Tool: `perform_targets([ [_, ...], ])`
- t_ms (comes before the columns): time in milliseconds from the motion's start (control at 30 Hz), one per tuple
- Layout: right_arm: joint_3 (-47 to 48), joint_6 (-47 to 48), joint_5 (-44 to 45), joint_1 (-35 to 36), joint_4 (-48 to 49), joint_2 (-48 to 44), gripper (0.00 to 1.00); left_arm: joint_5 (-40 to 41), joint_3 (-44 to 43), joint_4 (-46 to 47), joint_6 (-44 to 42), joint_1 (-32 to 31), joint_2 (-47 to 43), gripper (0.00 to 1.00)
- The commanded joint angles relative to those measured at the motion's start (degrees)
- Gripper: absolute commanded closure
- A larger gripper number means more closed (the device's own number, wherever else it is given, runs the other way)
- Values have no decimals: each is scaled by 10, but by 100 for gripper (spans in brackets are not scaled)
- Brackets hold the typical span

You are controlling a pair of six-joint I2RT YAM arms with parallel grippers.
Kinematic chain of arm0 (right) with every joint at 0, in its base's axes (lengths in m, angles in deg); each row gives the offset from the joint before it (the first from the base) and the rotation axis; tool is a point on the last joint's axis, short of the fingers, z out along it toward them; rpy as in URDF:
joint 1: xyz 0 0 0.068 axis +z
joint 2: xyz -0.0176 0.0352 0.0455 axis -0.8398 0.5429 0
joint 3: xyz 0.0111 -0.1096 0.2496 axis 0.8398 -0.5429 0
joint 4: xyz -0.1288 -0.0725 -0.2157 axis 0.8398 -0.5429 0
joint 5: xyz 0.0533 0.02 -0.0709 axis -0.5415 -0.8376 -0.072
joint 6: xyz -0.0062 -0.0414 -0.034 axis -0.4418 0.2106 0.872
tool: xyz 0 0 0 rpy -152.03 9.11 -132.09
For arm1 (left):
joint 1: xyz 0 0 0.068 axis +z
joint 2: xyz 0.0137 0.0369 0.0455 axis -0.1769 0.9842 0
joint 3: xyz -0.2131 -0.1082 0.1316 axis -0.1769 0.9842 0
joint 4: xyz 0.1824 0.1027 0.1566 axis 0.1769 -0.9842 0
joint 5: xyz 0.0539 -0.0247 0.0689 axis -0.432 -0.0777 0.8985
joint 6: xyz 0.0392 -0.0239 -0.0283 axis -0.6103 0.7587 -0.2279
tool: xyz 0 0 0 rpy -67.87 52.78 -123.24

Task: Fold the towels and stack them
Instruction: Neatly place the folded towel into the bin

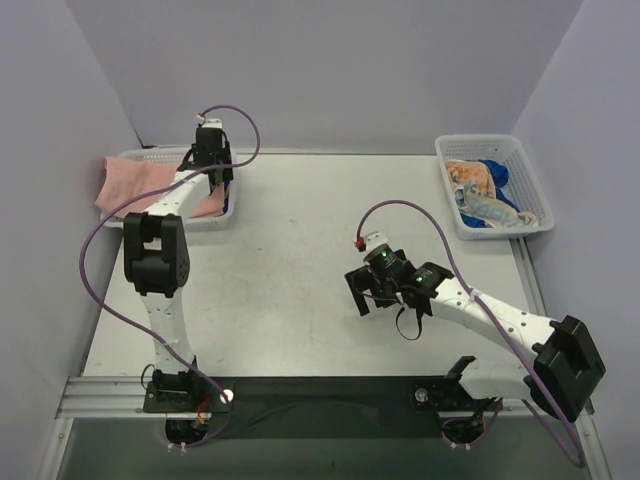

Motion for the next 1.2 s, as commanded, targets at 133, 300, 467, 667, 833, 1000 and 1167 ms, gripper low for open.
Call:
perform_targets([
  [133,-9,-8,17,-4,-2,-10,0,7,-24,-4,-19,-1,24,44],
  [300,-11,-8,19,-4,-2,-12,0,15,-31,-6,-30,-4,39,45],
  [467,-12,-9,22,-4,-2,-16,0,21,-31,-5,-34,-5,25,64],
  [667,-11,-10,22,-3,-2,-15,0,1,-27,-4,-16,11,0,67],
  [833,-11,-9,22,-4,-2,-16,0,-46,-3,1,17,42,-21,66],
  [1000,-10,-9,22,-4,0,-13,0,-104,17,7,45,86,-38,62],
  [1167,-5,-7,18,-4,1,-7,0,-167,32,20,67,105,-43,56],
])
